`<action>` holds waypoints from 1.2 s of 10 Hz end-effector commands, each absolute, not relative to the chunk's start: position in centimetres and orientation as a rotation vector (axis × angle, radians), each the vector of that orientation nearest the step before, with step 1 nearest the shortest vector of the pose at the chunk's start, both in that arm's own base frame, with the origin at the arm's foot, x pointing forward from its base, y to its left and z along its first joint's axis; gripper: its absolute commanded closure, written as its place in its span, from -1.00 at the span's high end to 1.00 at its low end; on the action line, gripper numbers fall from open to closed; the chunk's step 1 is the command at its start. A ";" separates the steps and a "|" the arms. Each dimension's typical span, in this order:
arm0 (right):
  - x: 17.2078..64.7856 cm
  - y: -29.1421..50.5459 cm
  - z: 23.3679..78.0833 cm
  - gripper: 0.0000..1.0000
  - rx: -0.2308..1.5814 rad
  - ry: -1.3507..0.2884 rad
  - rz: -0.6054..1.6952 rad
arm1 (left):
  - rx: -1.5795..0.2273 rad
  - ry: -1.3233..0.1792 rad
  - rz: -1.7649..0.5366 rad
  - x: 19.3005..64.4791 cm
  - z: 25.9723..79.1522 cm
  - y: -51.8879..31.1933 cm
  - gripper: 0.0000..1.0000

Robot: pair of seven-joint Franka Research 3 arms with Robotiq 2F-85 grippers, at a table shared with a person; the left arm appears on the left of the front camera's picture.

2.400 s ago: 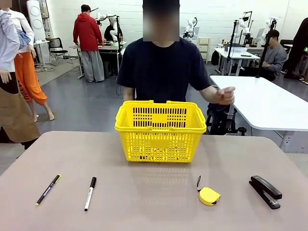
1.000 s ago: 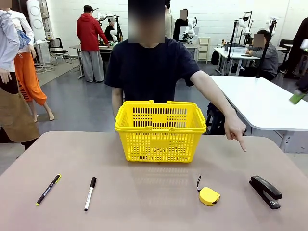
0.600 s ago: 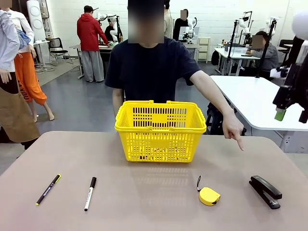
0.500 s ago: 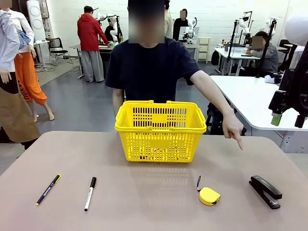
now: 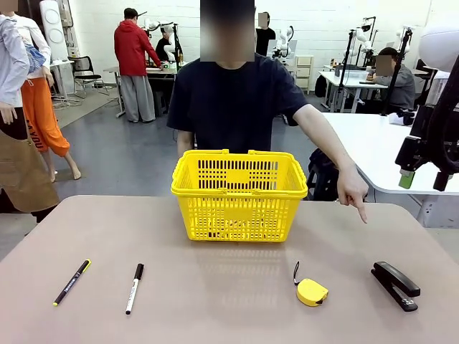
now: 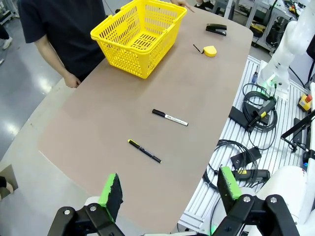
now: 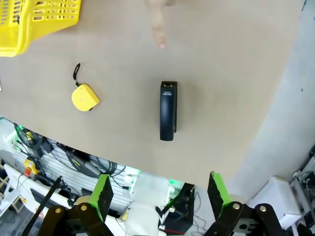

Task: Place the items the person wants into the basket.
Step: Pick up the item the person points to and place it in the Market Basket.

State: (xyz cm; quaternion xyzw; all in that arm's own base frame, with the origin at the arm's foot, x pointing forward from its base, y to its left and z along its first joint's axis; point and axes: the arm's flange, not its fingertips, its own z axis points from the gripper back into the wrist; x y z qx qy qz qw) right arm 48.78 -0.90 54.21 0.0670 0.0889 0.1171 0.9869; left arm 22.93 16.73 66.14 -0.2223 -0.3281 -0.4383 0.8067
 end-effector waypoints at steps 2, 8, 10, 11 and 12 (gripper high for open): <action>48.8 -1.0 54.0 1.00 0.133 0.197 0.235 | -0.483 -0.714 -0.960 22.8 66.2 16.9 1.00; 46.0 2.1 42.3 1.00 -0.031 0.074 0.129 | -0.483 -0.714 -0.960 22.8 66.2 16.9 1.00; 44.9 2.5 39.4 1.00 -0.057 0.071 0.154 | -0.483 -0.714 -0.960 22.8 66.2 16.9 1.00; 44.4 2.8 38.2 1.00 -0.071 0.075 0.171 | -0.483 -0.714 -0.960 22.8 66.2 16.9 1.00; 44.2 3.2 37.0 1.00 -0.086 0.091 0.186 | -0.483 -0.714 -0.960 22.8 66.2 16.9 1.00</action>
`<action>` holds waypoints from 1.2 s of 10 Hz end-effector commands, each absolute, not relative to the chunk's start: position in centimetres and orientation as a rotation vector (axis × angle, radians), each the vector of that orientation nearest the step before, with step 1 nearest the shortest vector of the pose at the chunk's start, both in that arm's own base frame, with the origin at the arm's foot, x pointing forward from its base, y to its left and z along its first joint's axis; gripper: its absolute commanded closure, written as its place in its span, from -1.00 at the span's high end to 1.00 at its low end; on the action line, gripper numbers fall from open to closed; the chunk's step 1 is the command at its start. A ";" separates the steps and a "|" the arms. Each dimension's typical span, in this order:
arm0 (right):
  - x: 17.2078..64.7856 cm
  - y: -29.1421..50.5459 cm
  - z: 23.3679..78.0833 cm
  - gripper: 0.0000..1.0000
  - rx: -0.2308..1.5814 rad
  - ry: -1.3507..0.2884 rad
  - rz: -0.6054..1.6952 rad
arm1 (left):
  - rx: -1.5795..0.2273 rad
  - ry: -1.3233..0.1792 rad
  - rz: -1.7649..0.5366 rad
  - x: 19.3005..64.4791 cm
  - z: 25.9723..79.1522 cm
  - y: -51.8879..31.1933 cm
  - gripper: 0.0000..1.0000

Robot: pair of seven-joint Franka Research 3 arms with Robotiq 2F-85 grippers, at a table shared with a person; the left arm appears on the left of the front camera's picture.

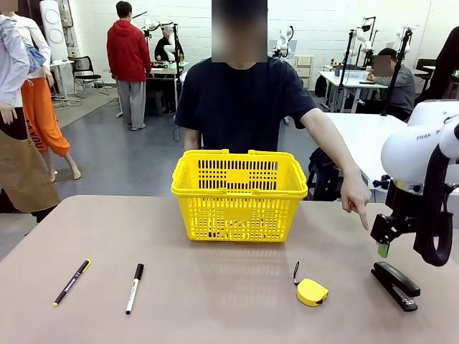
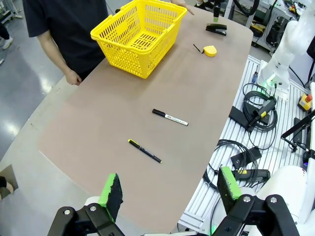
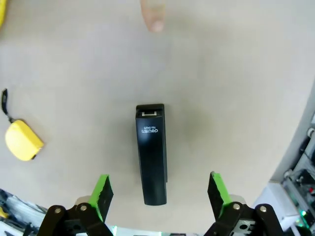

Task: Place the items the person wants into the basket.
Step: Pick up the item the person points to and place it in the Market Basket.

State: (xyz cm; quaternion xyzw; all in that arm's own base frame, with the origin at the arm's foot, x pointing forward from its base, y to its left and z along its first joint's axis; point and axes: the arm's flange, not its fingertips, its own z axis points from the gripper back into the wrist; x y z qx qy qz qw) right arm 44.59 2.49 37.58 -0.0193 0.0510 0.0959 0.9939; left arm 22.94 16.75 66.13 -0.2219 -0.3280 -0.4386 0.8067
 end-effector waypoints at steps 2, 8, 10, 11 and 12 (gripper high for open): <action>43.9 3.2 35.3 1.00 -0.097 0.097 0.212 | -0.483 -0.714 -0.960 22.8 66.2 16.9 1.00; 44.5 2.9 32.6 1.00 -0.094 0.127 0.235 | -0.483 -0.714 -0.960 22.8 66.2 16.9 1.00; 44.3 2.7 32.6 -0.16 -0.097 0.135 0.256 | -0.483 -0.714 -0.960 22.8 66.2 16.9 1.00; 44.4 2.8 32.7 -0.64 -0.094 0.131 0.254 | -0.483 -0.714 -0.960 22.8 66.2 16.9 1.00; 44.4 2.8 32.7 -1.00 -0.095 0.133 0.256 | -0.483 -0.714 -0.960 22.8 66.2 16.9 1.00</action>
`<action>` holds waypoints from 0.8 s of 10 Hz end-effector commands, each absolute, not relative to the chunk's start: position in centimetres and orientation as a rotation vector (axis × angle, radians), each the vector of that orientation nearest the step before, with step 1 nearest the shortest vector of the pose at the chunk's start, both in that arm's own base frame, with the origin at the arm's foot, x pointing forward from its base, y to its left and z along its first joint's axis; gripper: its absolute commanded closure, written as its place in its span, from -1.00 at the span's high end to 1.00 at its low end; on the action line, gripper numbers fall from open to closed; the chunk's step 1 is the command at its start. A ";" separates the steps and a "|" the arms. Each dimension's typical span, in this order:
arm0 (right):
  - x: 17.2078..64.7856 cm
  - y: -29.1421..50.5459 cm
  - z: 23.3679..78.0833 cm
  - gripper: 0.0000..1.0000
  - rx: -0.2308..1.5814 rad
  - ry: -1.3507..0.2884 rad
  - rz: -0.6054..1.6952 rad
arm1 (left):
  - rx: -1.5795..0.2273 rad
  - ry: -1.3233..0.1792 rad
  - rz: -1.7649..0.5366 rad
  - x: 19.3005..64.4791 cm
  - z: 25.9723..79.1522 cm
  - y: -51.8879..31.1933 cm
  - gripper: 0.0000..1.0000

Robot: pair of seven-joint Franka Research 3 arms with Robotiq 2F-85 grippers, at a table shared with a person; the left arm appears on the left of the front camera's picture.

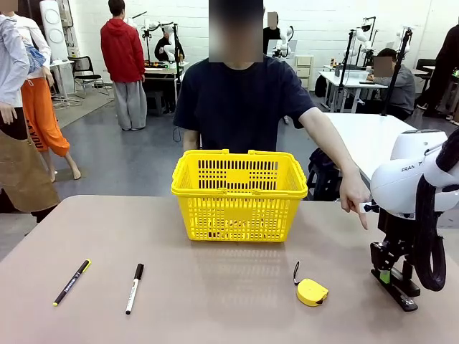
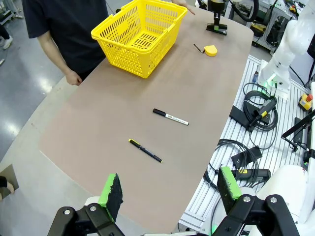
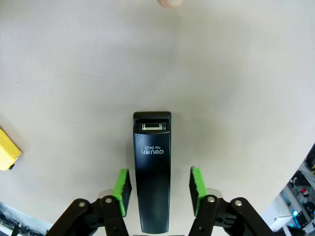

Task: Place the items the person wants into the basket.
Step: Pick up the item the person points to and place it in the Market Basket.

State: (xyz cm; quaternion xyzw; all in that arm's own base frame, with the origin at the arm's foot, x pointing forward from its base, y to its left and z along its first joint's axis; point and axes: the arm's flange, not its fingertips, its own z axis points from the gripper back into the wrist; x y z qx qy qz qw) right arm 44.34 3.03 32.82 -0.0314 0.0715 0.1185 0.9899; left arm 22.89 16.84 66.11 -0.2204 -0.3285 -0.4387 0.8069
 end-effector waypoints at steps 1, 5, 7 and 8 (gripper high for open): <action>44.3 2.7 32.7 -1.00 -0.094 0.140 0.258 | -0.483 -0.714 -0.960 22.8 66.2 16.9 1.00; 44.4 2.6 32.7 -1.00 -0.078 0.150 0.257 | -0.483 -0.714 -0.960 22.8 66.2 16.9 1.00; 44.4 2.6 34.2 -1.00 -0.090 0.167 0.213 | -0.483 -0.714 -0.960 22.8 66.2 16.9 1.00; 43.6 3.0 37.5 -1.00 -0.124 0.180 0.201 | -0.483 -0.714 -0.960 22.8 66.2 16.9 1.00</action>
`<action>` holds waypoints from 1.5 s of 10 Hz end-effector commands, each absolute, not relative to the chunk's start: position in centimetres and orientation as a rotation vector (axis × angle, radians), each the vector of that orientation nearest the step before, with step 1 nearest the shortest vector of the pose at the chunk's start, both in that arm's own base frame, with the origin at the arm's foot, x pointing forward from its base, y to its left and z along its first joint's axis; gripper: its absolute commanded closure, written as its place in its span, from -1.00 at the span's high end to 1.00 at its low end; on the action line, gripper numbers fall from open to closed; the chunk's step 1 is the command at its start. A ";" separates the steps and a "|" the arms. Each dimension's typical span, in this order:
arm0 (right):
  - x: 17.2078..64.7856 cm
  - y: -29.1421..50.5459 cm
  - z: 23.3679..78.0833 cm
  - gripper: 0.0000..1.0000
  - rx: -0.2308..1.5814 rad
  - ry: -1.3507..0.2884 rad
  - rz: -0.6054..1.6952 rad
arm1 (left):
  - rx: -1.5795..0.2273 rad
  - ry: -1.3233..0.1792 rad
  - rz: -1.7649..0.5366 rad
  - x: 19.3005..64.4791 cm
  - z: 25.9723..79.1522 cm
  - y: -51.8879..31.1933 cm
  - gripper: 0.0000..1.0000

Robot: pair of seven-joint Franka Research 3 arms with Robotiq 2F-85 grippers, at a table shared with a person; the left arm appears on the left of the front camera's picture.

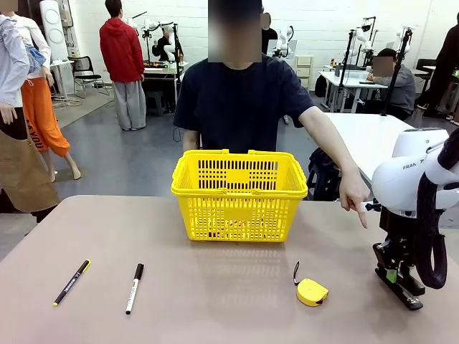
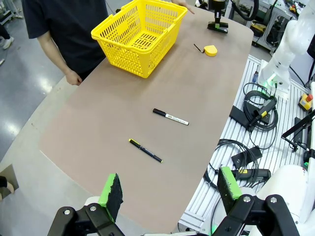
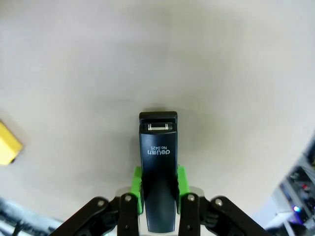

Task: Place the items the person wants into the basket.
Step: Pick up the item the person points to and place it in the Market Basket.

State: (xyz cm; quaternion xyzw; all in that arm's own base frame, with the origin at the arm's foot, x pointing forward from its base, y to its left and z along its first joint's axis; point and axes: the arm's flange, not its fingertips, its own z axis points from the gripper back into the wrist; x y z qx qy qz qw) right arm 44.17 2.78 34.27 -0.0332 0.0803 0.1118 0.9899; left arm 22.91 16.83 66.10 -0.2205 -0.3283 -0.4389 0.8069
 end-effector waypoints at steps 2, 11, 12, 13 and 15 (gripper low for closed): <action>41.1 4.7 47.0 -1.00 -0.134 0.153 0.233 | -0.483 -0.714 -0.960 22.8 66.2 16.9 1.00; 52.7 28.8 64.9 -1.00 -0.211 -0.046 0.835 | -0.483 -0.714 -0.960 22.8 66.2 16.9 1.00; 55.3 31.6 63.5 -1.00 -0.194 -0.018 0.893 | -0.483 -0.714 -0.960 22.8 66.2 16.9 1.00; 57.9 33.8 62.2 -1.00 -0.185 -0.007 0.925 | -0.483 -0.714 -0.960 22.8 66.2 16.9 1.00; 62.1 36.3 60.3 -1.00 -0.135 0.010 1.022 | -0.483 -0.714 -0.960 22.8 66.2 16.9 1.00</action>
